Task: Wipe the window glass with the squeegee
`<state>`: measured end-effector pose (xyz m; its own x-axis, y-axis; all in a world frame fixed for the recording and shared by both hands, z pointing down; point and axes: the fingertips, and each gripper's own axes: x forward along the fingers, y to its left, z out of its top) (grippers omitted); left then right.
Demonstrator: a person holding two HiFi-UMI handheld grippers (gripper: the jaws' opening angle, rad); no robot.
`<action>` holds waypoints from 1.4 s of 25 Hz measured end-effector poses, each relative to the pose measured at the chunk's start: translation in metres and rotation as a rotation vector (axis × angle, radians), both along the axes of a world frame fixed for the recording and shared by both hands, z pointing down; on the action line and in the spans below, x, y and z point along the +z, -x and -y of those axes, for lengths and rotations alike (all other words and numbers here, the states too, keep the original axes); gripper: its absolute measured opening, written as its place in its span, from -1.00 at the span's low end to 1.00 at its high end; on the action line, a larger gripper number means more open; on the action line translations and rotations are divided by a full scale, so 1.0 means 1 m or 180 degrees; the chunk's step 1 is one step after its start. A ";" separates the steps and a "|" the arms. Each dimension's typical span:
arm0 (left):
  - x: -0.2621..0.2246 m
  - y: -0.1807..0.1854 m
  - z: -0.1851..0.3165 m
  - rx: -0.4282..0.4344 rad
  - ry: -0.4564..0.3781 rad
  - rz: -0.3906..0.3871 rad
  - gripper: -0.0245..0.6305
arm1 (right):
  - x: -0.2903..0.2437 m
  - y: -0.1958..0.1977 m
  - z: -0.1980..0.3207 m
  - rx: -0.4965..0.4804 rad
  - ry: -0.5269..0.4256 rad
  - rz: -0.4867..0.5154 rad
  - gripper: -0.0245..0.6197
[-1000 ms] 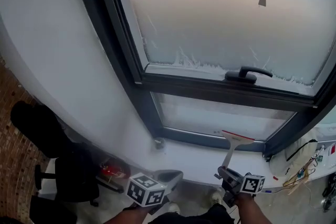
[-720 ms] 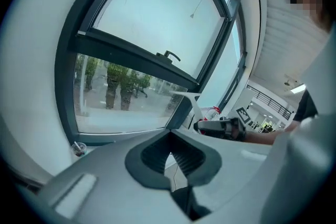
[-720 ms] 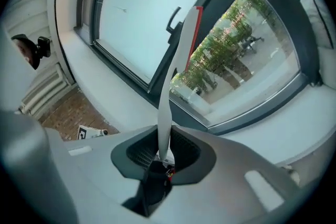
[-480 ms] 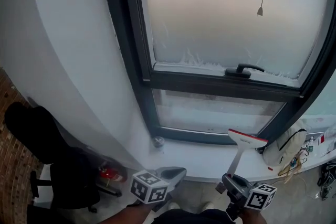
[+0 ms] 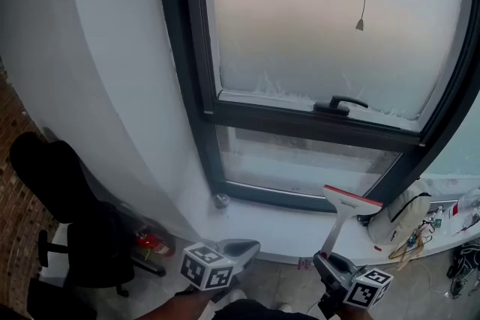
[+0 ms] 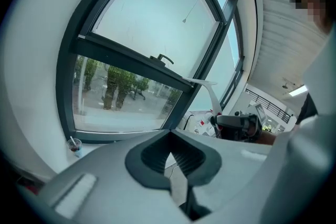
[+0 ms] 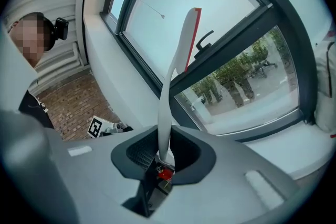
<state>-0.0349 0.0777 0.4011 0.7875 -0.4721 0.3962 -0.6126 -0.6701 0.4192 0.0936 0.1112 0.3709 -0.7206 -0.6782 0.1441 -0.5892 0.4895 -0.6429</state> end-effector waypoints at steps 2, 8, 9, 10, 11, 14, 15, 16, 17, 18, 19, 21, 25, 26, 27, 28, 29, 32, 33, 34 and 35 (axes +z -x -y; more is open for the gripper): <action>-0.003 -0.011 -0.009 -0.0101 -0.0006 -0.0020 -0.92 | -0.004 -0.010 -0.011 -0.0073 -0.0015 0.0008 -0.66; -0.001 -0.045 -0.048 -0.0296 0.0018 0.0049 -0.92 | -0.004 -0.043 -0.046 -0.0278 -0.0043 0.0049 -0.66; 0.000 -0.050 -0.055 -0.0311 0.0010 0.0055 -0.92 | -0.001 -0.048 -0.052 -0.0307 -0.0042 0.0048 -0.66; 0.001 -0.054 -0.060 -0.0323 0.0000 0.0062 -0.92 | 0.002 -0.053 -0.056 -0.0327 -0.0049 0.0041 -0.66; 0.003 -0.057 -0.063 -0.0334 -0.0008 0.0071 -0.92 | 0.005 -0.057 -0.058 -0.0338 -0.0057 0.0032 -0.66; 0.006 -0.061 -0.069 -0.0319 0.0001 0.0096 -0.92 | 0.013 -0.063 -0.063 -0.0323 -0.0024 0.0030 -0.66; 0.007 -0.061 -0.071 -0.0292 0.0005 0.0112 -0.92 | 0.015 -0.063 -0.065 -0.0311 -0.0011 0.0032 -0.66; 0.009 -0.059 -0.071 -0.0263 0.0008 0.0136 -0.92 | 0.016 -0.062 -0.067 -0.0296 -0.0007 0.0031 -0.66; 0.011 -0.058 -0.070 -0.0234 0.0017 0.0161 -0.92 | 0.017 -0.061 -0.067 -0.0276 -0.0004 0.0031 -0.66; 0.012 -0.055 -0.068 -0.0203 0.0029 0.0181 -0.92 | 0.018 -0.059 -0.066 -0.0250 0.0004 0.0042 -0.66; 0.012 -0.052 -0.066 -0.0170 0.0040 0.0192 -0.92 | 0.019 -0.057 -0.064 -0.0219 0.0019 0.0066 -0.66; 0.010 -0.044 -0.066 -0.0102 0.0044 0.0210 -0.92 | 0.019 -0.051 -0.062 -0.0163 0.0047 0.0114 -0.66; 0.008 -0.025 -0.058 -0.0033 0.0018 0.0232 -0.92 | 0.021 -0.037 -0.057 -0.0141 0.0025 0.0116 -0.66; 0.008 -0.021 -0.057 -0.0021 0.0019 0.0233 -0.92 | 0.022 -0.032 -0.058 -0.0148 0.0024 0.0130 -0.66; 0.009 -0.018 -0.057 -0.0009 0.0021 0.0232 -0.92 | 0.021 -0.027 -0.059 -0.0161 0.0021 0.0147 -0.67; 0.009 -0.016 -0.056 0.0004 0.0019 0.0228 -0.92 | 0.021 -0.022 -0.060 -0.0179 0.0010 0.0154 -0.67; 0.008 -0.015 -0.055 0.0018 0.0012 0.0220 -0.92 | 0.020 -0.018 -0.060 -0.0194 -0.0006 0.0147 -0.67; 0.006 -0.014 -0.053 0.0060 -0.0017 0.0190 -0.92 | 0.019 -0.010 -0.058 -0.0193 -0.0033 0.0111 -0.67; 0.005 -0.014 -0.053 0.0074 -0.0018 0.0181 -0.92 | 0.018 -0.007 -0.059 -0.0189 -0.0032 0.0108 -0.67; 0.005 -0.013 -0.054 0.0085 -0.0015 0.0175 -0.92 | 0.018 -0.005 -0.059 -0.0187 -0.0032 0.0107 -0.67; 0.005 -0.012 -0.055 0.0092 -0.0013 0.0171 -0.92 | 0.018 -0.003 -0.060 -0.0190 -0.0035 0.0103 -0.67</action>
<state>-0.0228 0.1329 0.4065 0.7783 -0.4512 0.4366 -0.6147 -0.6893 0.3834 0.0968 0.1708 0.3891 -0.7639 -0.6354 0.1128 -0.5378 0.5302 -0.6554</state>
